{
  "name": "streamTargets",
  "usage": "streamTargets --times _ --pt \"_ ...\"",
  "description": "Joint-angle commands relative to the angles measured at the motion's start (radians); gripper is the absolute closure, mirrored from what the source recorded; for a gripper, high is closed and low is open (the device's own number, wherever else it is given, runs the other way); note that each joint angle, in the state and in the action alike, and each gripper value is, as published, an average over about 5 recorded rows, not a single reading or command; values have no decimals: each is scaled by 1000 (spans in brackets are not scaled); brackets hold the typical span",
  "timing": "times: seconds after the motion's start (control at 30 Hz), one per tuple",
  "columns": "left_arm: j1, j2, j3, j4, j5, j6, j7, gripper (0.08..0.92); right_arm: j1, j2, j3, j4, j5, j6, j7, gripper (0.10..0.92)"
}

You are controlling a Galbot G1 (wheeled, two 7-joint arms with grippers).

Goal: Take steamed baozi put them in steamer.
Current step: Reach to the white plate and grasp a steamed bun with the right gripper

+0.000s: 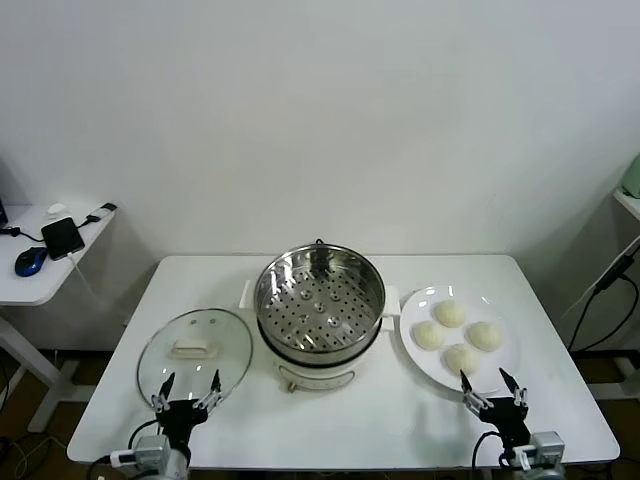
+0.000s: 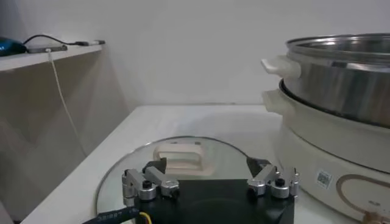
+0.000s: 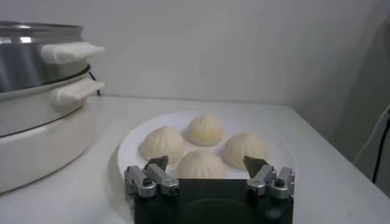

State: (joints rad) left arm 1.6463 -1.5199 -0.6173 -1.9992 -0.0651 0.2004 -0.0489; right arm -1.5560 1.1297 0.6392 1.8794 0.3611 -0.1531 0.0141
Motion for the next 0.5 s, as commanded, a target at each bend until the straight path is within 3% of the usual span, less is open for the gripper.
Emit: streamTargets --times 0.03,0.23,0.37,0.5 --pt "4 8 5 -8 -6 -5 -1 177 229 -147 -7 8 6 -176 14 203" --pt "10 23 12 -13 -27 -11 -1 177 603 -429 -200 -193 8 -234 -125 203" --pt "15 38 13 -13 -41 -16 -2 177 914 -659 -511 -357 -23 -218 -413 203" --pt "16 48 11 -9 -49 -22 -2 177 1315 -771 -962 -533 -88 -65 -811 203"
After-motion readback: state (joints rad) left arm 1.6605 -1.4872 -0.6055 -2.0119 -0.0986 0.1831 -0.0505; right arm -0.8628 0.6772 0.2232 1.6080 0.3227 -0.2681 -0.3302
